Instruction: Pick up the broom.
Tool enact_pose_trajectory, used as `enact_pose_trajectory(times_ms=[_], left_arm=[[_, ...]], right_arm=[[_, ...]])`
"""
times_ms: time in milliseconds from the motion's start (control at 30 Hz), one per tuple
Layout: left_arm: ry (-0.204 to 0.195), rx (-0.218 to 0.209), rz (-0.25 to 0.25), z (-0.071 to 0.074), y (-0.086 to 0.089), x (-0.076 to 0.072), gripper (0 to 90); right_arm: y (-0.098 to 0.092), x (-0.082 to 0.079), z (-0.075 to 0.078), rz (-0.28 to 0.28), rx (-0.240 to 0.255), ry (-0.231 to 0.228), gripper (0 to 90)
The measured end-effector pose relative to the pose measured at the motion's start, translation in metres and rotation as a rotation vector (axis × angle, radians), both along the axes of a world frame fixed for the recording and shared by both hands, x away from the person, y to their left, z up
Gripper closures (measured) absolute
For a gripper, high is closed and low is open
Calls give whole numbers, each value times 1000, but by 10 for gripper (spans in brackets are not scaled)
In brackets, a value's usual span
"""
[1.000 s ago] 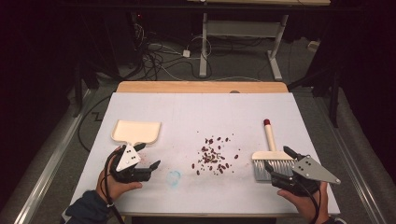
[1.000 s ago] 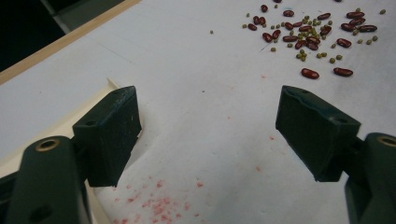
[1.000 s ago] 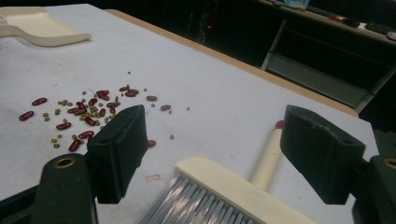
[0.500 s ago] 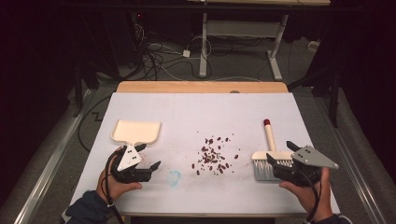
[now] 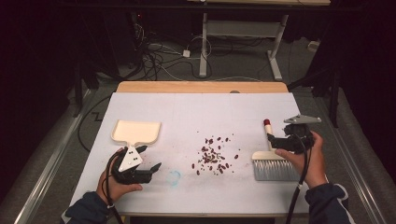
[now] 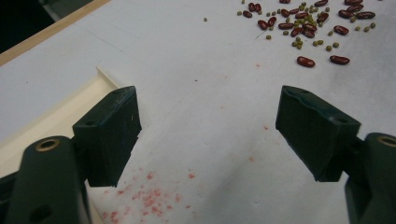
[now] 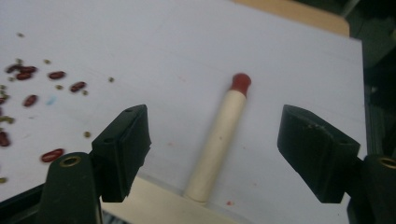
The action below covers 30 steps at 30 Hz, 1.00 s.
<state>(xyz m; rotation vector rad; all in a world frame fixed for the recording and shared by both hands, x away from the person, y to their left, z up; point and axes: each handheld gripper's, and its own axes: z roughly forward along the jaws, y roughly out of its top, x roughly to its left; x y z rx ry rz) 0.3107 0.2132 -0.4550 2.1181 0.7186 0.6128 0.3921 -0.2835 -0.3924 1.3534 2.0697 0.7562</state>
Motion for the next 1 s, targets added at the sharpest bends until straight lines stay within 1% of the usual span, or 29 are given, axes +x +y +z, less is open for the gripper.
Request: enact_pose_trajectory(times_ms=[67, 133, 200, 233, 300, 400, 433, 467, 533, 667, 700, 733, 800, 833, 867, 900, 967, 1000], left_arm=[[1, 0, 2, 0, 1, 0, 214], [2, 0, 3, 0, 1, 0, 214], [4, -1, 5, 0, 1, 0, 214], [17, -6, 7, 0, 1, -1, 214], [24, -5, 9, -1, 0, 0, 214], [27, -2, 6, -1, 0, 0, 215], [27, 2, 5, -1, -1, 0, 214], [26, 3, 5, -1, -1, -1, 215], [27, 0, 8, -2, 0, -1, 215], [42, -9, 21, -3, 1, 1, 215], [42, -9, 21, -3, 1, 1, 215], [46, -11, 22, -3, 1, 2, 216], [44, -4, 23, -3, 0, 1, 216], [42, -2, 22, -3, 0, 0, 216], [42, -2, 20, -3, 0, 0, 216], [42, -2, 20, -3, 0, 0, 216], [45, 1, 20, -3, 1, 1, 216], [46, -4, 19, -4, 1, 1, 216]], right_arm=[[-1, 13, -5, -16, -23, 47, 258], [-2, 24, -10, -38, -16, 90, 259], [-2, 35, -19, -50, -26, 151, 259], [-2, 40, -23, -55, -33, 178, 264], [0, 50, -33, -73, -48, 234, 280], [-3, 64, -47, -114, -39, 316, 299], [-4, 67, -51, -120, -33, 341, 308], [-4, 70, -55, -124, -19, 358, 299], [-5, 72, -55, -138, -8, 367, 301], [-2, 75, -54, -145, -23, 390, 330], [-1, 75, -54, -156, -22, 397, 359], [2, 74, -53, -159, -24, 402, 423], [9, 73, -50, -137, -37, 414, 572], [12, 73, -50, -131, -46, 413, 617], [13, 74, -50, -123, -35, 417, 650], [14, 75, -49, -136, -31, 427, 654], [14, 75, -49, -141, -34, 432, 656], [14, 75, -49, -155, -25, 429, 662]])
